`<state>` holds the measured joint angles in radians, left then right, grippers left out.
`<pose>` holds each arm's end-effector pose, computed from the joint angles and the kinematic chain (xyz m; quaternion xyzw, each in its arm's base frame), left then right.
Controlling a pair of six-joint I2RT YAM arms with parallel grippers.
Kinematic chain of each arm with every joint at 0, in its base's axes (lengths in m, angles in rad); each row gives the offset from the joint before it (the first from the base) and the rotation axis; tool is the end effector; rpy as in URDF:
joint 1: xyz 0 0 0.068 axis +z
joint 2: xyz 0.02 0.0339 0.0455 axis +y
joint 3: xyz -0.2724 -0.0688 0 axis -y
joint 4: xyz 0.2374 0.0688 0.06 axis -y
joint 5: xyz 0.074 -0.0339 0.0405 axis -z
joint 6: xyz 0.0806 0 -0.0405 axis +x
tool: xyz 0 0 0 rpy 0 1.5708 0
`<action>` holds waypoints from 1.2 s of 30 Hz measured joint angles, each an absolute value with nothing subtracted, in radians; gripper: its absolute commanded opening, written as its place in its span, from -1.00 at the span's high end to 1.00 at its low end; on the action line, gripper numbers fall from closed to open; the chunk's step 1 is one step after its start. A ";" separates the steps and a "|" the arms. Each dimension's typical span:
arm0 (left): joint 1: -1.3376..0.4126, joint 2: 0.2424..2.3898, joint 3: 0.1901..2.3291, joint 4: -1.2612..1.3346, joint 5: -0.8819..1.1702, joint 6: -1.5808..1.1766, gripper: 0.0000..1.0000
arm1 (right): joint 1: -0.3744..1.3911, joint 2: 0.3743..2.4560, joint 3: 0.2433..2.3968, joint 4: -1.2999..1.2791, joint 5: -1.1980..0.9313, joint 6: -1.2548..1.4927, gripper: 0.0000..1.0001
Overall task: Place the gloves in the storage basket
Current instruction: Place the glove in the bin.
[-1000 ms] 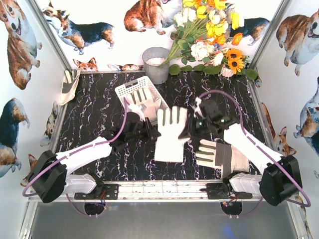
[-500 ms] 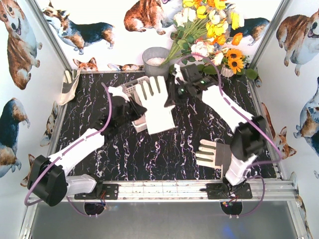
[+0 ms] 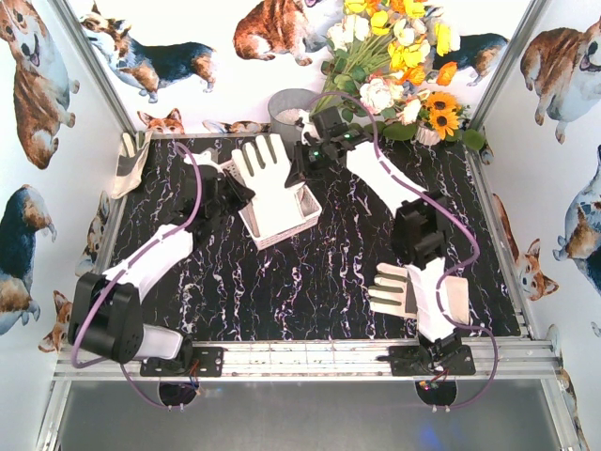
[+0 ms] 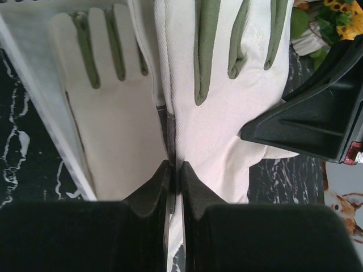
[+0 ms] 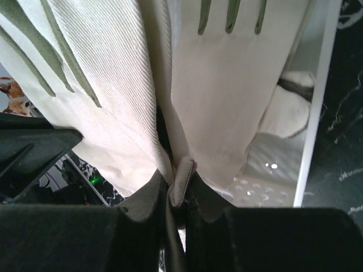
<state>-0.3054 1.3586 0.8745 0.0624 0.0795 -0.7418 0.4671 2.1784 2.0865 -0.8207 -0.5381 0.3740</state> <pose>0.3238 -0.1088 0.2592 -0.1605 0.8236 -0.3004 0.4536 0.4323 0.2643 0.2618 -0.1283 0.9073 0.3568 0.1817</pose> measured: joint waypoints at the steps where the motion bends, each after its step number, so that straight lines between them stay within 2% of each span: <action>1: -0.292 1.370 0.876 0.063 0.089 -0.738 1.00 | 0.469 2.201 2.108 -0.821 -0.545 0.375 1.00; 12: -0.237 1.471 0.905 0.088 0.122 -0.705 1.00 | 0.474 2.363 2.313 -0.871 -0.555 0.371 1.00; 35: -0.231 1.580 0.907 0.049 0.089 -0.688 1.00 | 0.494 2.465 2.325 -0.888 -0.528 0.369 1.00; 36: -0.231 1.583 0.911 0.044 0.087 -0.686 0.95 | 0.496 2.470 2.332 -0.889 -0.525 0.368 1.00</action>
